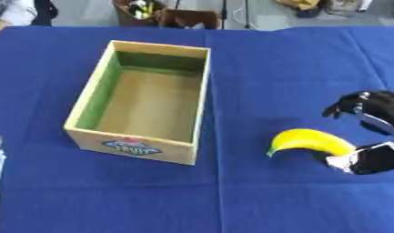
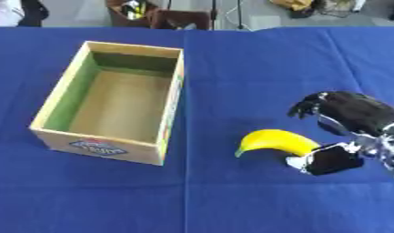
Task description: Pick up objects on the table and place them in the box.
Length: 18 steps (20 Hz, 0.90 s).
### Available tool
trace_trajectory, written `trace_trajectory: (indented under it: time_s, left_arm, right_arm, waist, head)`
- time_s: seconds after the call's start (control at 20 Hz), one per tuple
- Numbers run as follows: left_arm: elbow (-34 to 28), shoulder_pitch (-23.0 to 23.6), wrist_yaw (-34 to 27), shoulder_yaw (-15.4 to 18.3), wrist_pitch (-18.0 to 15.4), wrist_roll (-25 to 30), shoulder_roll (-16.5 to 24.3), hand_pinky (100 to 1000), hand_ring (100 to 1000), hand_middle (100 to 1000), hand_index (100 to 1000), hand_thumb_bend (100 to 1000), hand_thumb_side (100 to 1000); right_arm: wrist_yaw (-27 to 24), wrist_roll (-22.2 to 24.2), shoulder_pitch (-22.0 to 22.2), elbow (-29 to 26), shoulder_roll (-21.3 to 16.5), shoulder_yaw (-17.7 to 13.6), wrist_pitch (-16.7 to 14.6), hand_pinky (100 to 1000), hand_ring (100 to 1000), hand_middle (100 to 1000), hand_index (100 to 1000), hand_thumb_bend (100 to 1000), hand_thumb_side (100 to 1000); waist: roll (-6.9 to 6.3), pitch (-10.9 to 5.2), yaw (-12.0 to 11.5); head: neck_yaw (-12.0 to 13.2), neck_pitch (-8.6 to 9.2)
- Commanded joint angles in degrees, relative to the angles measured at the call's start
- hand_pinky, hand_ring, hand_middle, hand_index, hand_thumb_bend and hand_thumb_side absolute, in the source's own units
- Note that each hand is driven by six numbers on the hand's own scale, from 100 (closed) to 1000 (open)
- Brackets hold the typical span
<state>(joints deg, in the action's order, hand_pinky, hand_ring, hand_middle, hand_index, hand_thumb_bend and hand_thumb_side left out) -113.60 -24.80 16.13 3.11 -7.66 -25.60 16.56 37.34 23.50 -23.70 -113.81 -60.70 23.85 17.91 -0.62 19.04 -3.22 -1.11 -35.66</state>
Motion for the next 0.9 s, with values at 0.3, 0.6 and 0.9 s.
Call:
trace_trajectory:
  time_s: [0.3,0.6,0.9]
  left_arm:
    - [-1.0,-0.6,-0.3,0.0,0.0,0.3,0.3,561,687,745,905,100,1000]
    - [-1.0,-0.6,-0.3,0.0,0.0,0.3,0.3,560,687,745,905,100,1000]
    - [-1.0,-0.7,-0.3,0.0,0.0,0.5,0.2,560,687,745,905,100,1000]
  right_arm:
    - [1.8,0.7,-1.9,-0.8,-0.6,1.5,0.4,816,851,665,814,381,664]
    - [2.5,0.9,-2.1,-0.8,-0.3,1.9,0.8,810,848,652,801,316,675]
    - [3.8,0.2,-2.2,-0.8,0.3,2.6,1.8,805,844,638,791,237,678]
  waist:
    - [0.05,-0.94,0.2]
    - [0.03,-0.82,0.2]
    - [0.01,-0.57,0.3]
  head:
    - [-0.5,1.15]
    - [-0.5,1.27]
    - [-0.5,1.43]
